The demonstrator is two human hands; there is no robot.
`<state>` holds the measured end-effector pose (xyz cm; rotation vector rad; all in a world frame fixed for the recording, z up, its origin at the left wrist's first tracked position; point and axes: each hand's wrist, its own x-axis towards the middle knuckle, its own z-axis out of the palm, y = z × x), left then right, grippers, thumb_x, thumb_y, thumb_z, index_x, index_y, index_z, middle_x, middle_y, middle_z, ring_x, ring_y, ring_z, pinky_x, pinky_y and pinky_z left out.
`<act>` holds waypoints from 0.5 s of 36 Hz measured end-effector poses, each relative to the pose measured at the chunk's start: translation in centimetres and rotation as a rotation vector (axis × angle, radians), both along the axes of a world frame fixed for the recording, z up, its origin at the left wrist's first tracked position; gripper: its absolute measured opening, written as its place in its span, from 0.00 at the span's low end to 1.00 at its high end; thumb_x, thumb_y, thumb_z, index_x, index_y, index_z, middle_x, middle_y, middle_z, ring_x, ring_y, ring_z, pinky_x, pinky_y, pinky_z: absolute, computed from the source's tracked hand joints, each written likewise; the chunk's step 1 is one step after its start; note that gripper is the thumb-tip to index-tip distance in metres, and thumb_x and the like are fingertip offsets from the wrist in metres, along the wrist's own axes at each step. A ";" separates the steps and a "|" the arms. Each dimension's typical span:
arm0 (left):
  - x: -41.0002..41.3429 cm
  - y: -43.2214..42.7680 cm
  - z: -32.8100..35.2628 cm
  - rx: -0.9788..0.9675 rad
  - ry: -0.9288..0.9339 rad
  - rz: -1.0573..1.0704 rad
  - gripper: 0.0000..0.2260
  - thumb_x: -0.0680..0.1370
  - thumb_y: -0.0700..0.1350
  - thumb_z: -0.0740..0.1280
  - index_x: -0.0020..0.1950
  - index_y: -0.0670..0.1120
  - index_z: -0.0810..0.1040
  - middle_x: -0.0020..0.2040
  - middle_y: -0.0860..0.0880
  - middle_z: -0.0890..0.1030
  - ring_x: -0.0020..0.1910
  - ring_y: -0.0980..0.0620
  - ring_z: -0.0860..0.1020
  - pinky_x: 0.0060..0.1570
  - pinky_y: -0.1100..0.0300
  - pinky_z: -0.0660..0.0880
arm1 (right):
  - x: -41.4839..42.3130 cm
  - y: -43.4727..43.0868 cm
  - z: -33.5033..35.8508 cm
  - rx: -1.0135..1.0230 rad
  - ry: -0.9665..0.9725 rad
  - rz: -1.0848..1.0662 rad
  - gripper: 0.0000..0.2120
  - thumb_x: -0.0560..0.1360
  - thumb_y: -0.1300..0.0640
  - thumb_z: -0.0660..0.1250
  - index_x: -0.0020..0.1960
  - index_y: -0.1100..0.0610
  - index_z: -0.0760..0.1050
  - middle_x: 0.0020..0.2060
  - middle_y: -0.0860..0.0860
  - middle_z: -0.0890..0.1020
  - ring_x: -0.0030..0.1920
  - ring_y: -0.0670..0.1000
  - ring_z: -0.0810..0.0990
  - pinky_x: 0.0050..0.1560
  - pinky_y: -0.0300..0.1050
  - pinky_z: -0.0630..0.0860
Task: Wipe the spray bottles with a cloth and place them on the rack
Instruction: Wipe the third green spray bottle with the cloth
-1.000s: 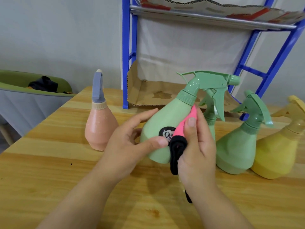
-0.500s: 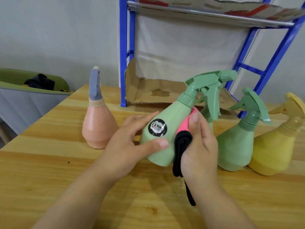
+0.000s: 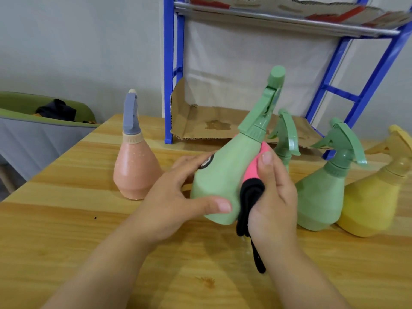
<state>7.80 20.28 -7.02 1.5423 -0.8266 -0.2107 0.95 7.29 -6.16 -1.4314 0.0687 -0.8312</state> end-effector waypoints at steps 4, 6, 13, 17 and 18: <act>0.2 0.4 0.4 -0.056 0.054 -0.077 0.33 0.58 0.54 0.78 0.63 0.59 0.76 0.61 0.51 0.79 0.60 0.48 0.78 0.59 0.45 0.75 | -0.1 -0.6 0.1 0.068 -0.005 0.136 0.15 0.77 0.47 0.62 0.61 0.49 0.77 0.55 0.43 0.83 0.60 0.44 0.79 0.61 0.45 0.75; 0.4 0.7 0.3 -0.154 0.175 -0.149 0.35 0.56 0.57 0.80 0.62 0.56 0.77 0.58 0.46 0.81 0.55 0.46 0.81 0.49 0.51 0.80 | 0.0 -1.3 0.0 0.205 0.015 0.273 0.20 0.70 0.42 0.71 0.59 0.48 0.80 0.57 0.46 0.82 0.62 0.49 0.78 0.65 0.56 0.71; -0.1 -0.1 -0.1 -0.153 0.169 -0.077 0.23 0.66 0.55 0.70 0.61 0.55 0.78 0.59 0.51 0.80 0.56 0.53 0.80 0.48 0.60 0.78 | 0.1 -1.1 -0.1 0.226 -0.001 0.117 0.21 0.74 0.44 0.65 0.63 0.53 0.76 0.57 0.48 0.82 0.61 0.48 0.78 0.64 0.53 0.72; -0.1 -0.2 -0.2 0.009 -0.015 0.033 0.30 0.60 0.58 0.75 0.62 0.64 0.75 0.62 0.57 0.76 0.62 0.56 0.75 0.61 0.55 0.73 | 0.0 -0.4 -0.5 -0.088 -0.029 -0.075 0.16 0.77 0.44 0.60 0.63 0.45 0.72 0.58 0.41 0.80 0.61 0.40 0.76 0.62 0.41 0.73; -0.1 -0.1 -0.2 0.001 -0.019 0.023 0.31 0.60 0.57 0.76 0.63 0.63 0.76 0.62 0.56 0.77 0.62 0.55 0.75 0.62 0.51 0.73 | 0.0 -0.4 -0.6 -0.133 -0.031 -0.078 0.15 0.77 0.44 0.59 0.62 0.43 0.72 0.58 0.40 0.80 0.62 0.40 0.76 0.62 0.42 0.72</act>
